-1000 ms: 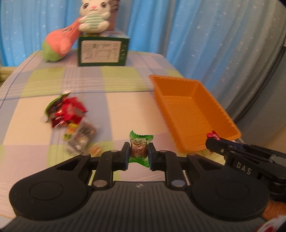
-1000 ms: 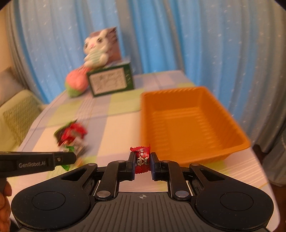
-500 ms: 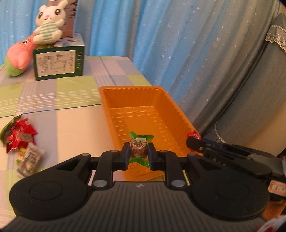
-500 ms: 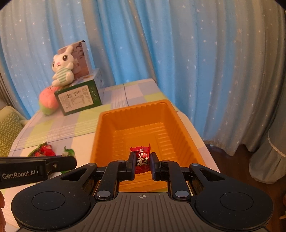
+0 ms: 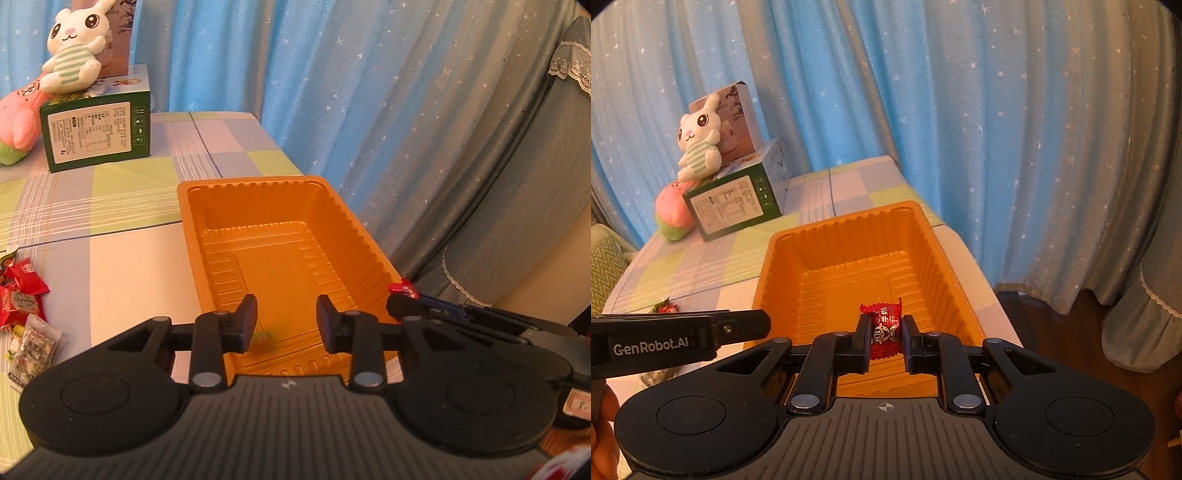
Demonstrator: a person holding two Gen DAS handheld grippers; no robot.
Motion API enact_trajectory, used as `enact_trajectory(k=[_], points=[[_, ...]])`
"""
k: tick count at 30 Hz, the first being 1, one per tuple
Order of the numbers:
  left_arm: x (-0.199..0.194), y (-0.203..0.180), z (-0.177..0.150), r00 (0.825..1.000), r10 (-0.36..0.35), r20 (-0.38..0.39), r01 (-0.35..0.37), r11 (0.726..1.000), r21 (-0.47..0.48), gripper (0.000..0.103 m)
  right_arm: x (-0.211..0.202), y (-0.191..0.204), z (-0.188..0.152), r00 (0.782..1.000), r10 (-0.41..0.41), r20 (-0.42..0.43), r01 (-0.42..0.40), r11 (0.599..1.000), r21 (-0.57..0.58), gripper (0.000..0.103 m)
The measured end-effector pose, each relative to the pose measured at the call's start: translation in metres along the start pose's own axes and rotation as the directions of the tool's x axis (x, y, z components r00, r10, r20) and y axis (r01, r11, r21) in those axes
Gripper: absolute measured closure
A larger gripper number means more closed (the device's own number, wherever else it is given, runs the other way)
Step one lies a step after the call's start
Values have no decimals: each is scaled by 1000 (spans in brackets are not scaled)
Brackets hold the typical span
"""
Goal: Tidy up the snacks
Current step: 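Carry both candies over the orange tray and open both grippers, then move both grippers back toward the snack pile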
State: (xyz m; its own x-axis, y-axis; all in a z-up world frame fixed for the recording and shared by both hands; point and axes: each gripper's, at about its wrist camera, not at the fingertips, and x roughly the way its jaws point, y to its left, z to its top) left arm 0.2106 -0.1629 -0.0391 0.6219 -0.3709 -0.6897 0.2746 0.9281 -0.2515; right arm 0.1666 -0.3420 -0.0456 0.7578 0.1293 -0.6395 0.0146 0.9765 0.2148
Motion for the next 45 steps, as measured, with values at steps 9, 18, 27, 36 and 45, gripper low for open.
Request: enact_trajectory(k=[9, 18, 27, 36, 45], points=[[-22, 20, -12, 1000, 27, 5, -27, 998, -59, 66, 0, 5, 2, 1000, 13, 0, -13, 1000, 3, 86], [-46, 39, -23, 997, 70, 28, -68, 994, -86, 60, 13, 12, 14, 996, 90, -12, -90, 996, 19, 77], [-76, 61, -43, 991, 129, 37, -126, 988, -85, 53, -15, 8, -2, 998, 69, -2, -69, 995, 79, 39], [-116, 86, -70, 983, 179, 39, -173, 977, -127, 49, -59, 35, -31, 997, 82, -1, -82, 994, 78, 39], [-159, 112, -97, 964, 262, 57, -251, 956, -150, 46, -82, 71, -50, 992, 121, -23, -120, 992, 32, 39]])
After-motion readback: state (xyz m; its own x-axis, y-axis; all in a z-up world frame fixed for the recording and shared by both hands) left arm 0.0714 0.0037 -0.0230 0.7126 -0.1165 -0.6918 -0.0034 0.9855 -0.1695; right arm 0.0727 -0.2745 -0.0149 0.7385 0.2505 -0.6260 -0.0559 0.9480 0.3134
